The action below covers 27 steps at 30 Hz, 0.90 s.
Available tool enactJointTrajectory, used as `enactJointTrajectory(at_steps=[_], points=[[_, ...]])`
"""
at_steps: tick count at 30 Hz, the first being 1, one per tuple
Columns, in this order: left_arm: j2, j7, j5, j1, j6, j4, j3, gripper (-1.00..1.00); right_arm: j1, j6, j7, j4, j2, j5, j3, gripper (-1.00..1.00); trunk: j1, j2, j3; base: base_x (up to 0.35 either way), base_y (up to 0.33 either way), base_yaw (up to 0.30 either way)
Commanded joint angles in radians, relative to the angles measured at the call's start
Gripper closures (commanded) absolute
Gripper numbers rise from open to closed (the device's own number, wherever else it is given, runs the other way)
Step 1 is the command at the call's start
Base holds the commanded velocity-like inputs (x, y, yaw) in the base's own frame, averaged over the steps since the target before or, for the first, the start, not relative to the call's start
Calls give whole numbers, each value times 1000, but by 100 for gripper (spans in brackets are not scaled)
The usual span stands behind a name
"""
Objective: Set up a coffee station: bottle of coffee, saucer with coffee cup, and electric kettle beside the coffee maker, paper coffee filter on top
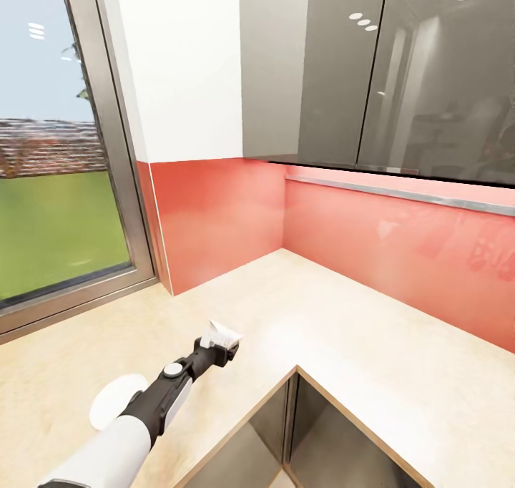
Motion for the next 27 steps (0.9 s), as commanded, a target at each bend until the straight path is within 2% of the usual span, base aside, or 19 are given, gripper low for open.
enactJointTrajectory(at_steps=[1, 6, 15, 27], points=[[0, -1, -4, 0, -12, 7, -1, -100, 0, -3, 1, 1, 0, 0, 0, -100, 0, -1, 0, 17, 0, -1], [0, -1, -4, -1, -40, 36, -1, -100, 0, -3, 1, 2, 0, 0, 0, -100, 0, -1, 0, 68, 0, 0], [0, 0, -4, -1, -45, 42, -1, -100, 0, -2, 1, 2, 0, 2, 0, -100, 0, -1, 0, 94, 0, 0], [0, 0, -4, 0, -45, 42, -1, -100, 0, -2, 1, 4, -1, 4, 1, -100, 0, -1, 0, 17, 0, 0]])
